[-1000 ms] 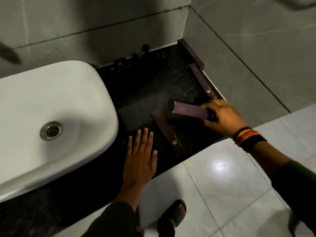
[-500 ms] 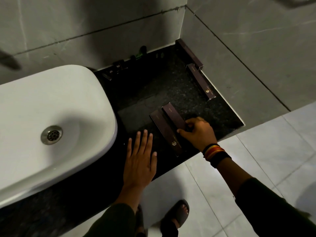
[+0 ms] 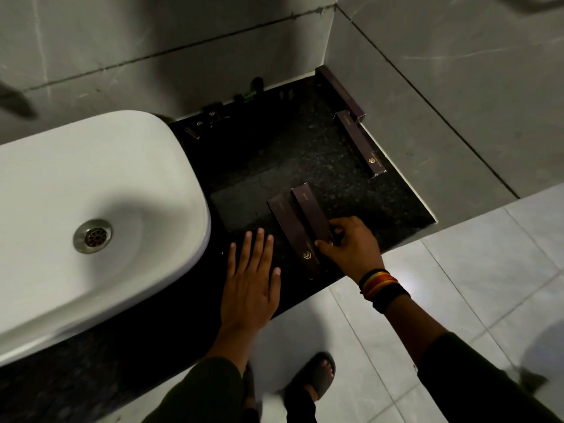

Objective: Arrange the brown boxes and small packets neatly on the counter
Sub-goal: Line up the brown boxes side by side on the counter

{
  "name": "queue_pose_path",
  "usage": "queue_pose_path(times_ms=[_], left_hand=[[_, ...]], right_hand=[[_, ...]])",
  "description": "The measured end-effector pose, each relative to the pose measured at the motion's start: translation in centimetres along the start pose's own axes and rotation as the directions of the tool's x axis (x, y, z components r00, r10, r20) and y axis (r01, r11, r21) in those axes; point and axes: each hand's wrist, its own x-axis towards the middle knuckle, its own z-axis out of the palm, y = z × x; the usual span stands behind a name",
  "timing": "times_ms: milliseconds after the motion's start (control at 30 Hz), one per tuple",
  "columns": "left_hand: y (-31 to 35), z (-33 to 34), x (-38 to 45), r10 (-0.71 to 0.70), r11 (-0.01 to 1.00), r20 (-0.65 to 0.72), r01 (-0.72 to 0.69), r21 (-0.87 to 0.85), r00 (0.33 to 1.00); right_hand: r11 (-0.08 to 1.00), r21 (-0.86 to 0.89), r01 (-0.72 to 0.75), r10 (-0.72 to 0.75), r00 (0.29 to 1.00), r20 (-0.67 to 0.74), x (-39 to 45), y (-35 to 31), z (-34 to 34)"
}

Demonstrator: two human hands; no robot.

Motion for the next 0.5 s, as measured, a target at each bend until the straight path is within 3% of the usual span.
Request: queue_pose_path(times_ms=[367,500], left_hand=[[-0.1,0.1,0.0,-0.005,1.0,0.003,0.005,-0.01,1.0],[-0.1,0.2,0.0,-0.002,1.0,-0.001,0.002,-0.011,1.0]], right_hand=[[1.0,0.012,0.025,-0.025,1.0,0.007,1.2,0.5,-0.6],[0.996,0.084,0.021,0.002,0.963,-0.271,4.9,1.6,-3.3]])
